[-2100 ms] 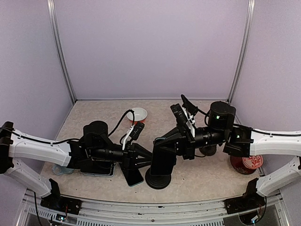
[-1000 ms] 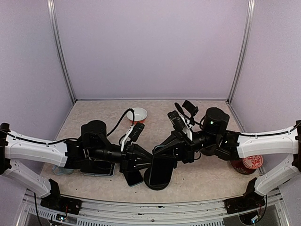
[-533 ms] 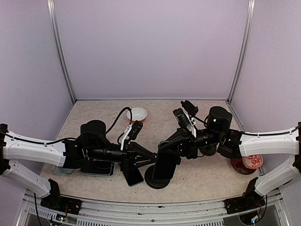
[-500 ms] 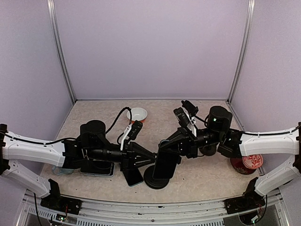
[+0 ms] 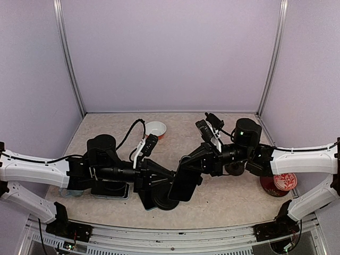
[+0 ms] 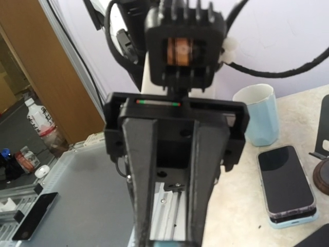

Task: Place the phone on the phone stand
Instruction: Install the phone onto the phone stand.

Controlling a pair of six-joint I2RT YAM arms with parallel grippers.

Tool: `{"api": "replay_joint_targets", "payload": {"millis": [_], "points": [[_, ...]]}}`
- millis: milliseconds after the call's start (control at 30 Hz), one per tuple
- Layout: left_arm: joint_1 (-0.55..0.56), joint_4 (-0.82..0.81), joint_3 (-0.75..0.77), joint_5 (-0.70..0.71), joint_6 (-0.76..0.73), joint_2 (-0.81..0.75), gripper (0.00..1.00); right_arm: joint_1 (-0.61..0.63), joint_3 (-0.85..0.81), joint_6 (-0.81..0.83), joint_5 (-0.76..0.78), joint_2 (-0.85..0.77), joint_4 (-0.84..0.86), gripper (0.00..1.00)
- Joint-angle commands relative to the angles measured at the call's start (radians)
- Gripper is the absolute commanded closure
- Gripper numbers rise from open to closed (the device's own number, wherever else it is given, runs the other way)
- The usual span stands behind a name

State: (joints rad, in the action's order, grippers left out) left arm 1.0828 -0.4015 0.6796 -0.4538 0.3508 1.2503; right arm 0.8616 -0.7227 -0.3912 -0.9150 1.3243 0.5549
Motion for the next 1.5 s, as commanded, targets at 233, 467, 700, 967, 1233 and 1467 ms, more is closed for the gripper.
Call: {"api": "replay_joint_targets", "payload": {"millis": [233, 467, 700, 967, 1233, 1467], "points": [[-0.005, -0.137, 0.029, -0.041, 0.004, -0.023, 1.00, -0.043, 0.005, -0.026, 0.014, 0.012, -0.119, 1.00], [-0.005, -0.141, 0.028, -0.037, 0.005, -0.015, 1.00, -0.041, 0.019, -0.019, 0.033, 0.019, -0.117, 1.00], [-0.003, -0.153, 0.029, -0.043, 0.009, 0.003, 1.00, -0.037, 0.025, -0.025, 0.038, 0.029, -0.078, 1.00], [-0.003, -0.162, 0.032, -0.043, 0.012, 0.016, 1.00, -0.030, 0.015, -0.029, 0.041, 0.049, -0.066, 1.00], [-0.003, -0.162, 0.034, -0.042, 0.013, 0.021, 1.00, -0.024, 0.005, -0.025, 0.048, 0.058, -0.078, 1.00], [-0.003, -0.150, 0.039, -0.040, 0.008, 0.017, 0.92, -0.022, -0.010, -0.016, 0.055, 0.061, -0.098, 1.00]]}}
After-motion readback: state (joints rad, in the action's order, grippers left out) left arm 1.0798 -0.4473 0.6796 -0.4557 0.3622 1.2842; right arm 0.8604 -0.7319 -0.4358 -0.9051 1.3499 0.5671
